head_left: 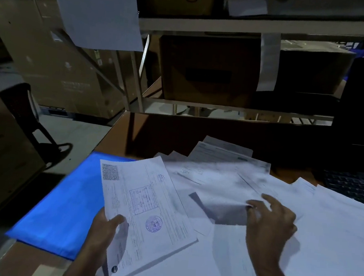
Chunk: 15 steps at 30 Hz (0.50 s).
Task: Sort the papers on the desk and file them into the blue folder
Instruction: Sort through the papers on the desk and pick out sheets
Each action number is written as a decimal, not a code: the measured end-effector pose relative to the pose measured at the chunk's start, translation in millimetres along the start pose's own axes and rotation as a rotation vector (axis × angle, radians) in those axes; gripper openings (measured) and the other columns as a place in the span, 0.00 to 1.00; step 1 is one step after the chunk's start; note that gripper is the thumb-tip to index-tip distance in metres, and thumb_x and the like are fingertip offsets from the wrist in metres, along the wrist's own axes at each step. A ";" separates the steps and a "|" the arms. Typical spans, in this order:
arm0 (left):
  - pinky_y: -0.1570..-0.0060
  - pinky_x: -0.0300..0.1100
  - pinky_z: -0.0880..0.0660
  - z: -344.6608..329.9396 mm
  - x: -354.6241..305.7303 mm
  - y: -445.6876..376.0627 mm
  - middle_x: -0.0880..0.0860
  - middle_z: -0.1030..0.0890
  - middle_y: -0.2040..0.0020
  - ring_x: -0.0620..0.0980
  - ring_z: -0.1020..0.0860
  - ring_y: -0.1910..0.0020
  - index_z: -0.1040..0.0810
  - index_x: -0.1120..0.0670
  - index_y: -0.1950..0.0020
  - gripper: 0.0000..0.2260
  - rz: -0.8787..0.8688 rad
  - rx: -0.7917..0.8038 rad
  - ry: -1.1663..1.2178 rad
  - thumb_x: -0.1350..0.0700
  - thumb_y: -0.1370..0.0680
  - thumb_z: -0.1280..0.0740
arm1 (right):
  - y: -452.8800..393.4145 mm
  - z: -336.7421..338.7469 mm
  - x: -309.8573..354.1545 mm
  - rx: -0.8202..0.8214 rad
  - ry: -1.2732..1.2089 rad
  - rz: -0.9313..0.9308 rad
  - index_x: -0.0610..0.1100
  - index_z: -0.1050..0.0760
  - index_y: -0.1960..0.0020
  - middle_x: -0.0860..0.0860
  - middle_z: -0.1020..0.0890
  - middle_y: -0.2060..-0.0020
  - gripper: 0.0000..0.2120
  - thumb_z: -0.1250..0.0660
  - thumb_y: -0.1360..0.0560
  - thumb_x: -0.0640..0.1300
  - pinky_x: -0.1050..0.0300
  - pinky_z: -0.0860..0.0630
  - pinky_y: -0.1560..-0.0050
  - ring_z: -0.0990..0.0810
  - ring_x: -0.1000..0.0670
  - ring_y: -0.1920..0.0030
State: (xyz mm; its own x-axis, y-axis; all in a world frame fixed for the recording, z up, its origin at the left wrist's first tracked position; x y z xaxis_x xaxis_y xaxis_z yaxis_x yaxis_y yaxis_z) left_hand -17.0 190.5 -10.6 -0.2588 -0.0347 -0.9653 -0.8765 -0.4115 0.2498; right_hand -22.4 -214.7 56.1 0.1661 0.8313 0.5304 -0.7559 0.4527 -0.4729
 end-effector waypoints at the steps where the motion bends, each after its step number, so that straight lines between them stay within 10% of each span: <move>1: 0.39 0.52 0.26 -4.2 -0.9 1.3 0.53 0.17 0.42 0.56 0.20 0.43 0.21 0.52 0.39 0.16 0.002 0.021 0.012 0.70 0.21 0.33 | -4.6 2.2 -2.1 -0.001 -0.113 -0.015 0.47 0.16 0.50 0.47 0.20 0.40 0.07 0.29 0.25 0.38 0.48 0.30 0.46 0.29 0.42 0.41; 8: 0.65 0.40 0.19 -49.7 -4.5 21.7 0.53 0.14 0.64 0.48 0.16 0.67 0.21 0.62 0.46 0.13 0.156 0.298 0.121 0.73 0.18 0.42 | -19.5 -1.3 30.1 0.245 -0.632 0.126 0.53 0.19 0.50 0.54 0.24 0.39 0.18 0.36 0.21 0.30 0.75 0.32 0.43 0.30 0.61 0.36; 10: 0.57 0.42 0.19 -58.5 -4.4 21.3 0.54 0.14 0.61 0.49 0.16 0.63 0.22 0.64 0.42 0.10 0.177 0.341 0.124 0.70 0.17 0.41 | -15.5 -12.1 38.8 0.388 -0.580 0.203 0.55 0.20 0.49 0.56 0.26 0.34 0.18 0.37 0.20 0.32 0.73 0.37 0.37 0.32 0.58 0.31; 13: 0.25 0.48 0.36 -68.7 -1.0 20.5 0.58 0.25 0.26 0.53 0.25 0.29 0.36 0.62 0.20 0.22 0.259 0.389 0.210 0.58 0.14 0.40 | -1.5 -35.7 43.9 0.614 -0.473 0.276 0.58 0.21 0.49 0.58 0.35 0.27 0.17 0.40 0.18 0.37 0.66 0.43 0.30 0.40 0.58 0.26; 15: 0.23 0.45 0.37 -77.1 -8.3 31.2 0.52 0.27 0.24 0.49 0.28 0.24 0.35 0.57 0.19 0.24 0.257 0.499 0.204 0.50 0.13 0.41 | 10.8 -50.6 45.5 0.728 -0.461 0.268 0.59 0.21 0.49 0.59 0.40 0.24 0.20 0.41 0.18 0.35 0.71 0.45 0.30 0.43 0.59 0.24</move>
State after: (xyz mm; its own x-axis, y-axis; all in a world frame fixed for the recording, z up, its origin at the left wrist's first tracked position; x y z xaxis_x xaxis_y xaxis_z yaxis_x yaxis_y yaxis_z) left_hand -10.8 107.7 -0.6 -0.4480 -0.2708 -0.8520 -0.8937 0.1091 0.4352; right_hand 9.1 -155.7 39.6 -0.2252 0.5966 0.7703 -0.9726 -0.1844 -0.1416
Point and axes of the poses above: each hand's wrist, its own y-axis away from the middle knuckle, its own z-axis out of the back of the hand, x = y × z, the point moved 6 cm from there along -y, towards the middle knuckle
